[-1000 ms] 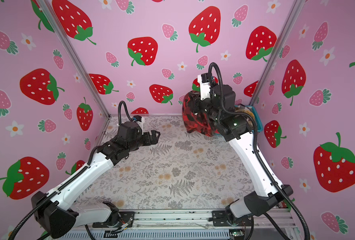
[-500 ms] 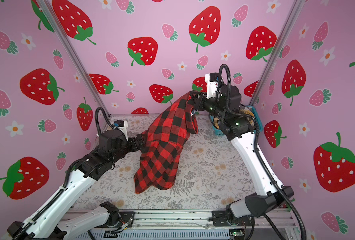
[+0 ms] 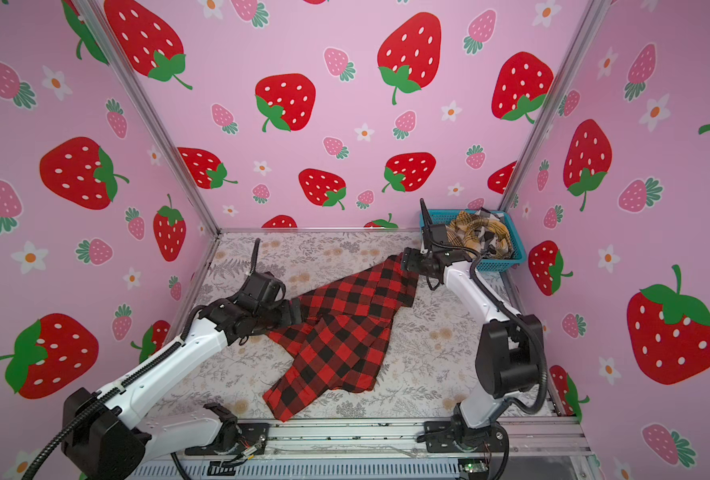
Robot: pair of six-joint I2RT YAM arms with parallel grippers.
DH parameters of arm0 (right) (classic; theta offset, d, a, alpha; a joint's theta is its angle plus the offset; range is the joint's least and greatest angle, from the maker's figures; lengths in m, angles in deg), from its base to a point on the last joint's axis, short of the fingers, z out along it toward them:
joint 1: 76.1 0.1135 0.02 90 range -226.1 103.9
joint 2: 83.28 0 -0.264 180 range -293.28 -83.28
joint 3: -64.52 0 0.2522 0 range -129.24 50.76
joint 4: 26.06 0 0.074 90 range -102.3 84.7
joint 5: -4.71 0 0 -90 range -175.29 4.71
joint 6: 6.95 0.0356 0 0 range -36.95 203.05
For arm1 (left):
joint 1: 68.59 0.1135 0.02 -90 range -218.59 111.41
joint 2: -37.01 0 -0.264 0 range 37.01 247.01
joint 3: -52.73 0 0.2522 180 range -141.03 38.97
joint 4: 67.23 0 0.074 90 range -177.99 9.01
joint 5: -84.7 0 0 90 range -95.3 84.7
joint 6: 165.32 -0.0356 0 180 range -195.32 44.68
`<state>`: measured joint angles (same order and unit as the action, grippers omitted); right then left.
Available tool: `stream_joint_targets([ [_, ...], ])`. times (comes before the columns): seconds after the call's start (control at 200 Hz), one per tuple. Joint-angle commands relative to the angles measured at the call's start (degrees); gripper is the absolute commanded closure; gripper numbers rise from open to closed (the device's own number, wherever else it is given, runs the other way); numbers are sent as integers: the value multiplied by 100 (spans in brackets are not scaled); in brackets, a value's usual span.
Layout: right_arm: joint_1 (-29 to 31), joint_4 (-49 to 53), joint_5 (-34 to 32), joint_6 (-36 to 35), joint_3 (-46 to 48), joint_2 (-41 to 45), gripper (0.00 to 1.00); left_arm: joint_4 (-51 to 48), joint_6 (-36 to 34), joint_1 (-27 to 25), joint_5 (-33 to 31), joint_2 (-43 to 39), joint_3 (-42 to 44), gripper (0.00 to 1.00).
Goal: Fold and stack the long sleeve shirts
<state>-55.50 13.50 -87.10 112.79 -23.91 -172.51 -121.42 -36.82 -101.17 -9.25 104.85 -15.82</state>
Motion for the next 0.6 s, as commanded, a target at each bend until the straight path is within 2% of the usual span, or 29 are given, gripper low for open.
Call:
stream_joint_targets([
  [0.0, 280, -160, -852, 79, 943, 956, 3, -1310, 197, -787, 65, -160, 132, 1],
  [0.08, 295, -820, -601, 258, 1842, 1760, 0, -1933, 383, -1308, -141, -315, 267, 1],
  [0.155, 295, -1037, -305, 412, 2279, 2133, 0, -2388, 564, -1420, -283, -567, 432, 1],
  [0.21, 290, -912, -202, 518, 2304, 2114, 0, -2567, 785, -1432, -368, -758, 558, 1],
  [0.28, 295, -735, -104, 546, 2261, 1961, 3, -2481, 903, -1431, -161, -854, 685, 1],
  [0.47, 295, -551, -8, 625, 2299, 1858, 6, -2130, 902, -1467, 547, -91, 1076, 1],
  [0.595, 295, -589, 133, 665, 2308, 1912, 7, -1934, 888, -1446, 689, -44, 1210, 2],
])
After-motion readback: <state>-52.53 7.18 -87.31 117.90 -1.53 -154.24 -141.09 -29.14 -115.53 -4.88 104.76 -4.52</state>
